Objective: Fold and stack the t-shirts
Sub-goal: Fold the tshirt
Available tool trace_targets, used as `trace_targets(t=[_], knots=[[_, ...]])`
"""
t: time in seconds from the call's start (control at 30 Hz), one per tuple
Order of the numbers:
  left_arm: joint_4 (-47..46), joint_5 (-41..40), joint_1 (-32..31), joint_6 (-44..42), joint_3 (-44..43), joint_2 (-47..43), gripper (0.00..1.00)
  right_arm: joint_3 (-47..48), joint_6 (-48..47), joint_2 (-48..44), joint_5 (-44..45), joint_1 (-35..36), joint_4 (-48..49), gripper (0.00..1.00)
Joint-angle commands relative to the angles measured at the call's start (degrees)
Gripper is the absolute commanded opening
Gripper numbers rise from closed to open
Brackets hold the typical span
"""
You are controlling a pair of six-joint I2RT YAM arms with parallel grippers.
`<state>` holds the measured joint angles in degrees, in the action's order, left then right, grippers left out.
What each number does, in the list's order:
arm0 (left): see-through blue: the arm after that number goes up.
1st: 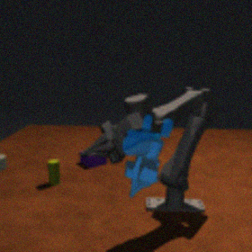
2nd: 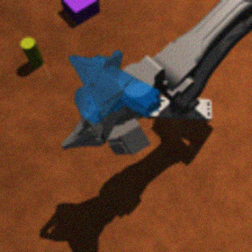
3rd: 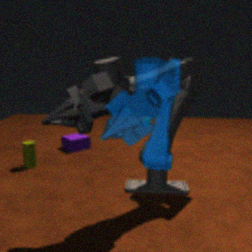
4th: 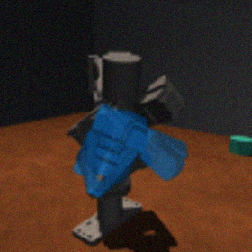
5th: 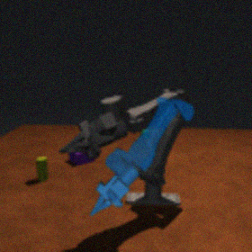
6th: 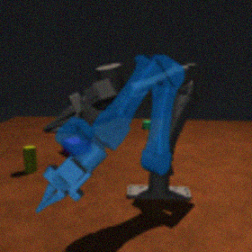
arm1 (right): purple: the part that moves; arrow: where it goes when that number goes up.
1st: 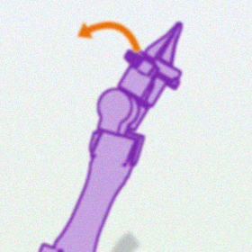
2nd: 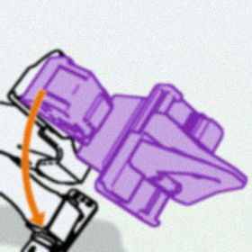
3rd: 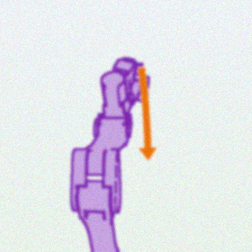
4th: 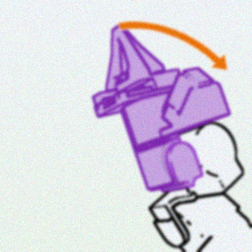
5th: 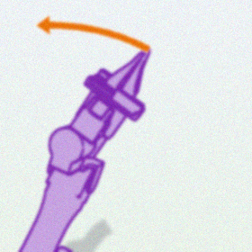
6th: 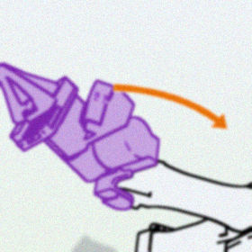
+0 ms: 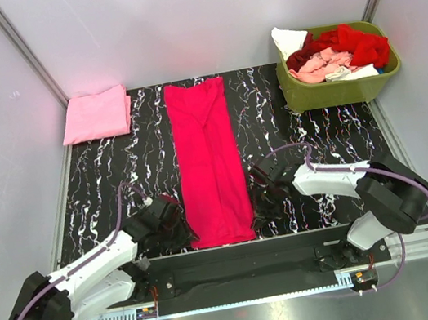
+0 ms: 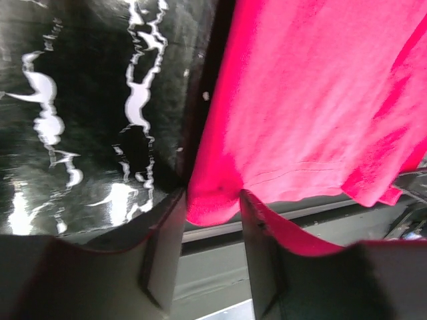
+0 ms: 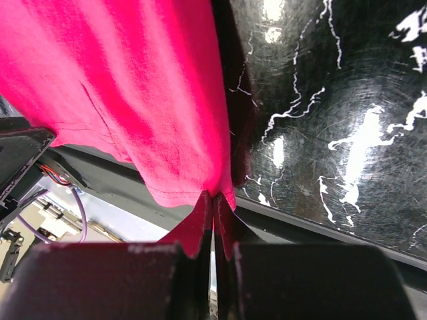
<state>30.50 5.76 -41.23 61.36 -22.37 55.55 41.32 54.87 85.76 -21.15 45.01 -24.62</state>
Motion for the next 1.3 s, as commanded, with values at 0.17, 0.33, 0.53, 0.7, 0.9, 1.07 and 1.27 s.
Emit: trace_targets(t=[0.17, 0.33, 0.53, 0.7, 0.9, 1.07, 1.27], knots=[[-0.8, -3.7, -2.7, 4.5, 1.6, -0.2, 0.0, -1.2, 0.7, -3.6, -0.5, 0.4, 0.1, 0.0], [6.0, -5.7, -7.2, 7.4, -4.3, -3.5, 0.0, -3.2, 2.5, -10.1, 0.5, 0.5, -3.2, 0.0], [15.5, -9.2, -9.6, 6.7, -15.2, -3.8, 0.0, -0.8, 3.2, -16.9, 1.8, 0.4, -8.8, 0.0], [20.1, -12.4, -9.0, 2.5, -25.2, 3.1, 0.04, 7.7, 0.3, -15.7, 5.3, -0.1, -13.7, 0.0], [23.0, -14.3, -4.9, -4.1, -37.6, 11.9, 0.04, 21.1, -8.9, -8.0, 7.0, -6.9, -18.4, 0.0], [23.8, -13.1, 2.3, -10.4, -47.0, 17.7, 0.04, 33.0, -16.4, 1.1, 6.8, -13.5, -22.0, 0.0], [22.9, -11.9, 10.2, -17.3, -55.6, 27.2, 0.05, 46.1, -21.6, 13.5, 5.9, -17.4, -23.8, 0.0]])
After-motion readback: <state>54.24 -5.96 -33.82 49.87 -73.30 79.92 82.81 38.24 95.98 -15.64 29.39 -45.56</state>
